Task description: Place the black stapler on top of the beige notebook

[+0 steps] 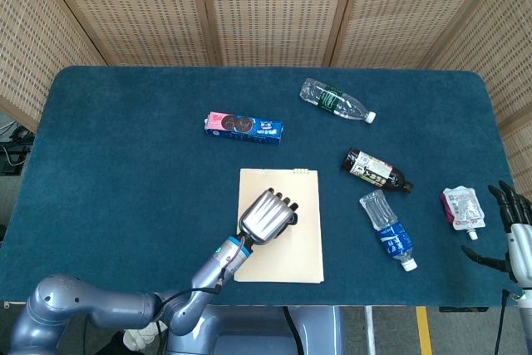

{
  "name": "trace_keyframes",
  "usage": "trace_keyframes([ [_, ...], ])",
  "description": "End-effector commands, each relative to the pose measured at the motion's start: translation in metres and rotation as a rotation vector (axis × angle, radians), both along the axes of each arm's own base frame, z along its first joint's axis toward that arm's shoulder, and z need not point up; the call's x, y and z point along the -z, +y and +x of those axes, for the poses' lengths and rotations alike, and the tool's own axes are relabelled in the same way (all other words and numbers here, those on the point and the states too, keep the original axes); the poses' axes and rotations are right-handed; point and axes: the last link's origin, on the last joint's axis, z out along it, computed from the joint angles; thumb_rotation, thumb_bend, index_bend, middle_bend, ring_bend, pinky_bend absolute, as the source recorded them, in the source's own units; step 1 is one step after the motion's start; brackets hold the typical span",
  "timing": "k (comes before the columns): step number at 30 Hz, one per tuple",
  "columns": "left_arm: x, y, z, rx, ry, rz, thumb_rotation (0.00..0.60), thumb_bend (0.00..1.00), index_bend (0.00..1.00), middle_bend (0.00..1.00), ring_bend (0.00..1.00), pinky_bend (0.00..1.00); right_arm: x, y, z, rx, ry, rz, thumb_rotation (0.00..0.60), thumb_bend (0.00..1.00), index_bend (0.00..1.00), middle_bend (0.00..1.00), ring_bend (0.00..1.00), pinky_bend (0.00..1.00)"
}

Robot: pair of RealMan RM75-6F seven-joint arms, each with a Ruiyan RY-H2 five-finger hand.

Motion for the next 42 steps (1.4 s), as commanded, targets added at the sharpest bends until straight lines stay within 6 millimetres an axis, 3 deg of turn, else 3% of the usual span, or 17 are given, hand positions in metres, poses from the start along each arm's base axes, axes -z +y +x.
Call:
trace_keyframes([
  [1,0.007,-0.004,0.002,0.012,0.023,-0.006,0.6,0.66,0.83,0.59,0.57,0.57,-0.002,0.0,0.0,-0.002,-0.005,-0.005,0.6,0.09,0.0,0.0,0.0,0.0],
  [4,0.013,-0.007,0.002,0.01,0.034,-0.008,0.6,0.65,0.81,0.56,0.56,0.55,-0.004,0.001,0.0,-0.004,-0.018,-0.012,0.6,0.09,0.0,0.0,0.0,0.0],
  [7,0.019,-0.01,0.001,0.016,0.055,-0.001,0.6,0.59,0.75,0.46,0.49,0.46,-0.005,0.001,0.0,-0.003,-0.023,-0.02,0.6,0.09,0.0,0.0,0.0,0.0],
  [10,0.024,-0.011,0.0,-0.01,0.066,-0.006,0.6,0.49,0.59,0.21,0.27,0.27,-0.005,0.001,-0.001,0.0,-0.02,-0.016,0.6,0.09,0.0,0.0,0.0,0.0],
  [13,0.024,-0.012,0.0,-0.033,0.077,-0.015,0.6,0.43,0.41,0.03,0.1,0.1,-0.004,0.001,0.0,-0.003,-0.017,-0.015,0.6,0.09,0.0,0.0,0.0,0.0],
  [16,0.022,-0.012,0.001,-0.039,0.07,-0.005,0.6,0.42,0.28,0.0,0.01,0.03,-0.004,0.001,0.001,-0.006,-0.017,-0.015,0.6,0.09,0.0,0.0,0.0,0.0],
  [21,0.015,-0.011,0.003,-0.036,0.041,0.022,0.6,0.41,0.13,0.0,0.0,0.0,-0.005,0.002,0.001,-0.007,-0.018,-0.022,0.6,0.09,0.0,0.0,0.0,0.0],
  [27,0.004,-0.01,0.003,-0.04,-0.005,0.042,0.6,0.41,0.06,0.0,0.0,0.0,-0.006,0.002,0.002,-0.011,-0.013,-0.024,0.6,0.09,0.0,0.0,0.0,0.0],
  [29,-0.004,-0.009,0.001,-0.041,-0.027,0.057,0.6,0.39,0.05,0.0,0.0,0.0,-0.006,0.002,0.002,-0.012,-0.012,-0.023,0.6,0.09,0.0,0.0,0.0,0.0],
  [34,-0.051,-0.007,-0.033,-0.101,-0.09,0.193,0.6,0.32,0.04,0.0,0.0,0.0,-0.007,0.003,0.001,-0.003,0.0,-0.024,0.6,0.09,0.0,0.0,0.0,0.0],
  [37,-0.086,-0.006,-0.072,-0.191,-0.101,0.264,0.6,0.24,0.01,0.0,0.0,0.0,-0.004,0.003,0.001,0.001,0.023,-0.015,0.6,0.09,0.0,0.0,0.0,0.0],
  [41,-0.126,-0.012,-0.113,-0.32,-0.104,0.289,0.6,0.2,0.0,0.0,0.0,0.0,0.001,0.003,0.001,0.011,0.061,-0.004,0.6,0.09,0.0,0.0,0.0,0.0],
  [42,-0.143,-0.015,-0.131,-0.378,-0.114,0.308,0.6,0.19,0.0,0.0,0.0,0.0,0.004,0.003,0.002,0.011,0.073,0.002,0.6,0.09,0.0,0.0,0.0,0.0],
])
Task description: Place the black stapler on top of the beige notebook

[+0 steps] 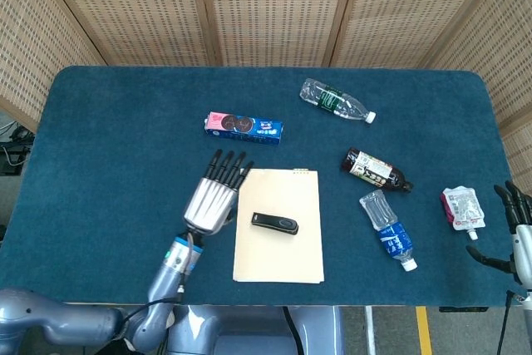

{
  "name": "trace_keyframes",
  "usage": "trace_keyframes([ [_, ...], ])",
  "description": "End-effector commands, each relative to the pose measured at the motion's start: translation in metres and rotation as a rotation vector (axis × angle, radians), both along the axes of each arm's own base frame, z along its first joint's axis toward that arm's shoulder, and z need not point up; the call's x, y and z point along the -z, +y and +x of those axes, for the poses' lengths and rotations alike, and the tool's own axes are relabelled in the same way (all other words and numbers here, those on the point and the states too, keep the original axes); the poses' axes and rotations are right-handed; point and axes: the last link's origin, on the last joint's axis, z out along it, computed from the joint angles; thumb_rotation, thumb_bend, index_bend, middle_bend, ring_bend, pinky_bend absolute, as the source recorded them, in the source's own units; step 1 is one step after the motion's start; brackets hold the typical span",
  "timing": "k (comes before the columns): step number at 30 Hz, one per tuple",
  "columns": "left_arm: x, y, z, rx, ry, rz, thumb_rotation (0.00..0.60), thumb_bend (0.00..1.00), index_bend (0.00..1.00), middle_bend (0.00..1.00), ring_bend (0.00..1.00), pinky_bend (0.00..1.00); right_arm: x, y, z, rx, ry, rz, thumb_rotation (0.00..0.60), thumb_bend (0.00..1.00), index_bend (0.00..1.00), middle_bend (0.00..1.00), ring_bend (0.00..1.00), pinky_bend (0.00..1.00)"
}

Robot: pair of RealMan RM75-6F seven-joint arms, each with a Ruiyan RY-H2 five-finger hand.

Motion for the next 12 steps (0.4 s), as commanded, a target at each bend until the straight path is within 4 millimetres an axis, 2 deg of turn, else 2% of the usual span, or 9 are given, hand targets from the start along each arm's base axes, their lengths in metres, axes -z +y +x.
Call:
trace_keyframes([
  [1,-0.052,-0.015,-0.056,-0.161,-0.039,0.034,0.6,0.19,0.0,0.0,0.0,0.0,0.006,0.0,0.001,0.004,0.025,0.011,0.6,0.09,0.0,0.0,0.0,0.0],
  [3,-0.077,-0.022,-0.086,-0.21,-0.044,0.067,0.6,0.19,0.0,0.0,0.0,0.0,0.01,0.0,0.003,0.004,0.048,0.013,0.6,0.09,0.0,0.0,0.0,0.0],
  [6,-0.1,-0.036,-0.118,-0.257,-0.057,0.094,0.6,0.19,0.0,0.0,0.0,0.0,0.014,0.0,0.005,0.002,0.066,0.013,0.6,0.09,0.0,0.0,0.0,0.0],
  [9,-0.112,-0.051,-0.143,-0.296,-0.067,0.107,0.6,0.19,0.0,0.0,0.0,0.0,0.015,0.0,0.007,-0.001,0.077,0.01,0.6,0.09,0.0,0.0,0.0,0.0],
  [12,-0.122,-0.076,-0.175,-0.354,-0.065,0.128,0.6,0.19,0.0,0.0,0.0,0.0,0.017,0.0,0.008,-0.003,0.084,0.007,0.6,0.09,0.0,0.0,0.0,0.0],
])
